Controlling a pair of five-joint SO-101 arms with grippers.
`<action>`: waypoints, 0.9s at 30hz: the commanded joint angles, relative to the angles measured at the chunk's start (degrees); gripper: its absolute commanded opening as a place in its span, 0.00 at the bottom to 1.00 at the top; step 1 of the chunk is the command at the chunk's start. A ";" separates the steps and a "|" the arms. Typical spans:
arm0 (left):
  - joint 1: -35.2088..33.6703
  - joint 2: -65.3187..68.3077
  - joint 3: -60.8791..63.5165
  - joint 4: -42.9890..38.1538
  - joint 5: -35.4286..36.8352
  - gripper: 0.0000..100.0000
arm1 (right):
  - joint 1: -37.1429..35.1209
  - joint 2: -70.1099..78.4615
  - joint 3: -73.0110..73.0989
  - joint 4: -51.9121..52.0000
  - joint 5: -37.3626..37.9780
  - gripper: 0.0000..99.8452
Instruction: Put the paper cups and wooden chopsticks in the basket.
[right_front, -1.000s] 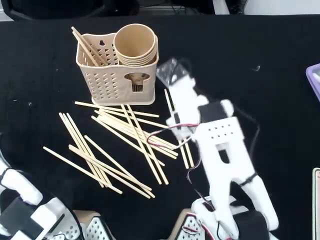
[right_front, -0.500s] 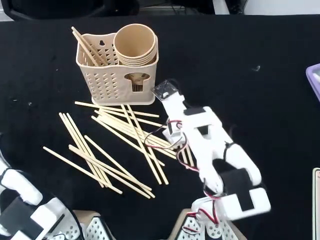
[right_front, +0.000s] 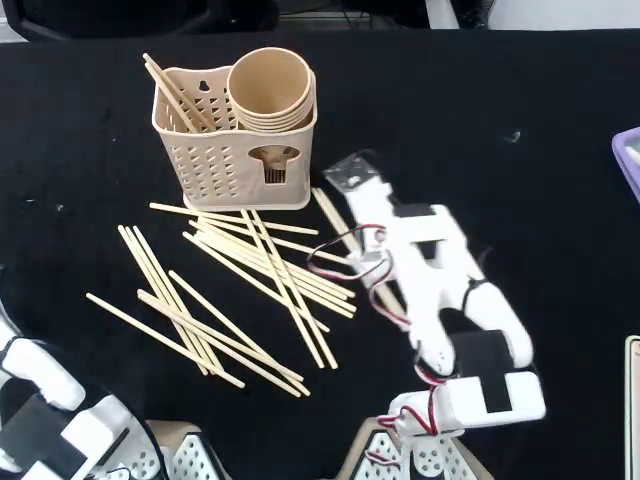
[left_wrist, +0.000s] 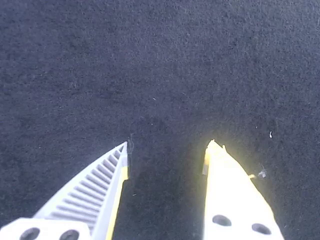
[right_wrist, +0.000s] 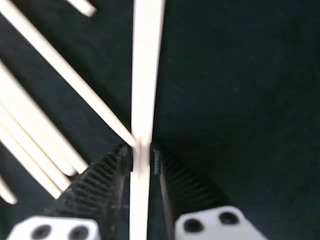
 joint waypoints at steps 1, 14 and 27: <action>0.92 -1.85 -0.57 -0.97 0.00 0.24 | 7.38 -1.27 -2.68 2.46 5.01 0.01; 0.92 -1.93 -0.57 -0.88 0.00 0.24 | 10.90 -29.05 -1.01 12.13 7.82 0.01; 0.92 -1.93 -0.57 -0.70 0.00 0.24 | -13.01 -63.52 -9.54 8.62 -12.22 0.01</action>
